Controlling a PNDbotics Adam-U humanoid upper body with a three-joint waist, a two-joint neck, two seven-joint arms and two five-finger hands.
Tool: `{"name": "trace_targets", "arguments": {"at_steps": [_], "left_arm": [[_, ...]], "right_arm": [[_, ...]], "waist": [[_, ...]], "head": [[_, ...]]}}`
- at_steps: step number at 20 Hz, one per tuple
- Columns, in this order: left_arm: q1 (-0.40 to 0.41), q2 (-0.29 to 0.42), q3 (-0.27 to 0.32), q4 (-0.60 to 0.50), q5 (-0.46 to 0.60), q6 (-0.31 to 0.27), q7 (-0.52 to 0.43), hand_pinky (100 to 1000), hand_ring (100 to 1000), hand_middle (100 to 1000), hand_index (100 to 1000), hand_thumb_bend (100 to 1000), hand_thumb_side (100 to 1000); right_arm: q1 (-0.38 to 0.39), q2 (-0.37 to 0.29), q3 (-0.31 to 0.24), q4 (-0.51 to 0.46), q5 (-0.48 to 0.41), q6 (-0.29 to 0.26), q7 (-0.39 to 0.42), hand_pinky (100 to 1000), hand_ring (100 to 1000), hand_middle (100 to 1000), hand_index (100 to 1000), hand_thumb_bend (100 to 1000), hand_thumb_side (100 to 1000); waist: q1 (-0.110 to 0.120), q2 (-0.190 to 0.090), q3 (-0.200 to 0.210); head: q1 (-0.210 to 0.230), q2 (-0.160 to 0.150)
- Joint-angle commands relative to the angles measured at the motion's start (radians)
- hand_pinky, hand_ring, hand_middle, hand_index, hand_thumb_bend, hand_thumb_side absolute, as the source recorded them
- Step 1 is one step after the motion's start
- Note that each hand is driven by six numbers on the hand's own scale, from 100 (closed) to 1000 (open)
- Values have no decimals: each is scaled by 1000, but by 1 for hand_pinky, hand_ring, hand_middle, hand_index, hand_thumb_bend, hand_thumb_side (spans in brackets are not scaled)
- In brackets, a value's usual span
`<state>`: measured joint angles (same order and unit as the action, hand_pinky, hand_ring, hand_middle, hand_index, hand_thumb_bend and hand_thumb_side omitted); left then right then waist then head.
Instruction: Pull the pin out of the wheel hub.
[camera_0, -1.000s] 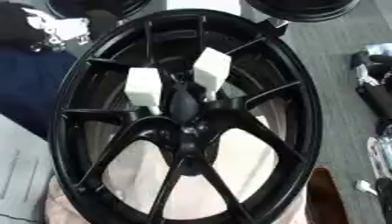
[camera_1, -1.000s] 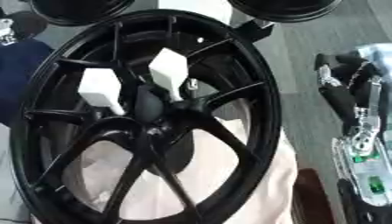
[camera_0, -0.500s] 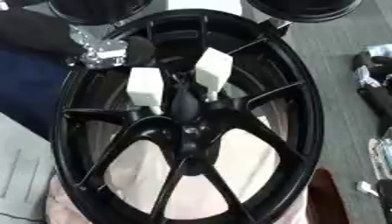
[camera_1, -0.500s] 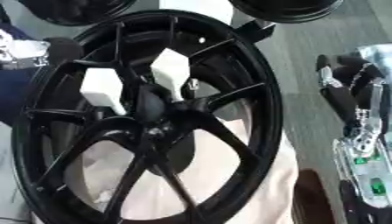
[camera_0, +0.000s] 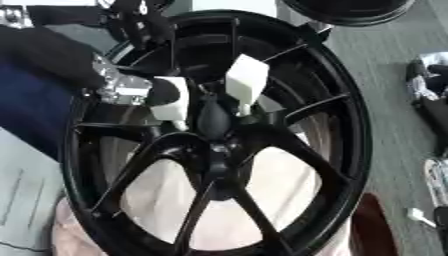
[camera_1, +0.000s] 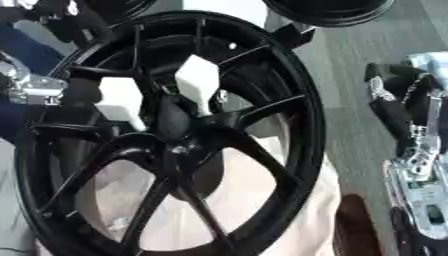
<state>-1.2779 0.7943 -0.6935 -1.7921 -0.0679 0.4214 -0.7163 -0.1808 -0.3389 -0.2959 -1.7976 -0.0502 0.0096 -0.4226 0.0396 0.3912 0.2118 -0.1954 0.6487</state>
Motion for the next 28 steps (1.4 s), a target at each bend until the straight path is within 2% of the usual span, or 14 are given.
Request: {"name": "trace_targets", "arguments": {"at_steps": [1, 6, 8, 20, 28], "left_arm": [[-17, -3, 12, 30, -45, -14, -58, 872, 824, 816, 881, 541, 583], [-27, -36, 32, 74, -93, -43, -142, 871, 825, 819, 883, 519, 527], [-31, -48, 36, 86, -104, -50, -159, 870, 824, 817, 884, 520, 531], [-37, -88, 26, 131, -82, -68, -181, 845, 790, 735, 865, 492, 532], [-34, -105, 4, 157, -99, -82, -191, 840, 791, 749, 863, 477, 493]], "right_arm": [[-8, -12, -2, -25, -1, -1, 2, 788, 594, 469, 631, 434, 315], [-9, -7, 1, -25, -1, 0, 5, 788, 594, 469, 630, 433, 308], [-10, -5, 2, -25, -1, 0, 6, 788, 594, 469, 630, 435, 316], [-16, 2, 5, -28, -3, 2, 7, 789, 594, 469, 631, 414, 328], [-19, 4, 6, -29, -7, 1, 8, 790, 595, 469, 631, 413, 328]], "waist": [[-5, -18, -2], [-12, -10, -6], [-14, -7, -8], [-24, 11, -17], [-26, 13, -21]], "head": [[6, -2], [17, -5], [21, -7], [31, -10], [35, -13]]}}
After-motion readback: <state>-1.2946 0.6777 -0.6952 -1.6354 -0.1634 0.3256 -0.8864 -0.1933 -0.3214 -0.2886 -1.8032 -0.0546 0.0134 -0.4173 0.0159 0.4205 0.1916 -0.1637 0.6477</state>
